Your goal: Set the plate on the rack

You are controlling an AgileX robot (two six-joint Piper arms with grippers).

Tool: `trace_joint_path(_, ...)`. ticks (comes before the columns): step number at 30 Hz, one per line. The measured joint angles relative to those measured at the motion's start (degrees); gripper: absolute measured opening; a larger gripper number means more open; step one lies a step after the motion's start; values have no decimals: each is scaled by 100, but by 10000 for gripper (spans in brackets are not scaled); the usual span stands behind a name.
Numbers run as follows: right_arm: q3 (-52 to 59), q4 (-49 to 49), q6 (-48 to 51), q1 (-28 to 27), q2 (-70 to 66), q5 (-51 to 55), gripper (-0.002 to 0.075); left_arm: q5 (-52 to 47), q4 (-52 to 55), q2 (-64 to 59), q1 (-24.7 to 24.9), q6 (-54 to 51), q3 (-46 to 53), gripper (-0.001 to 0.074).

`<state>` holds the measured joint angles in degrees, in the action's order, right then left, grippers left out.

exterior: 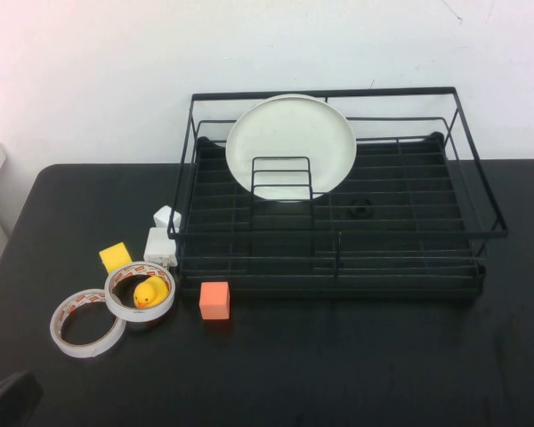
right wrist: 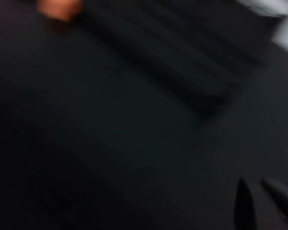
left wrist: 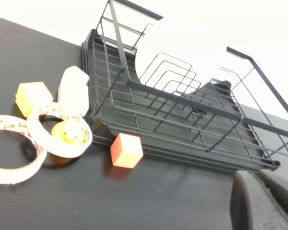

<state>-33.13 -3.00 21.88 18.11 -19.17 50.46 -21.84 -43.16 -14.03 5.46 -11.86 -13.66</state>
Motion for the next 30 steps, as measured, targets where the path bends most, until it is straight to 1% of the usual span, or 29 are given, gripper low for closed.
trace_joint_path(1,41,439,-161,0,0,-134,8,-23,0,0,0,0,0,-1)
trace_joint_path(4,116,1132,-726,0,0,-462,8,-122,0,0,0,0,0,-1)
trace_joint_path(8,444,1578,-1489,0,22,-1084,8,-253,0,0,0,0,0,-1)
trace_joint_path(11,982,1788,-2003,-120,176,-1878,8,-341,0,0,0,0,0,-1)
trace_joint_path(14,1609,1838,-2188,-450,427,-3113,8,-395,0,0,0,0,0,-1)
trace_joint_path(17,2216,1890,-2188,-925,729,-4606,8,-420,0,0,0,0,0,-1)
trace_joint_path(19,2572,1910,-2218,-1306,977,-5294,8,-423,0,0,0,0,4,-1)
trace_joint_path(22,2943,1910,-2218,-1901,1328,-5593,8,-471,0,0,0,0,4,-1)
trace_joint_path(26,3141,1865,-2188,-2661,1678,-5206,8,-577,0,0,0,0,4,-1)
trace_joint_path(28,3233,1748,-2218,-2941,1764,-5014,8,-634,0,0,0,0,4,-1)
trace_joint_path(30,3381,1695,-2218,-3080,1844,-4988,8,-680,0,0,0,-23,4,-1)
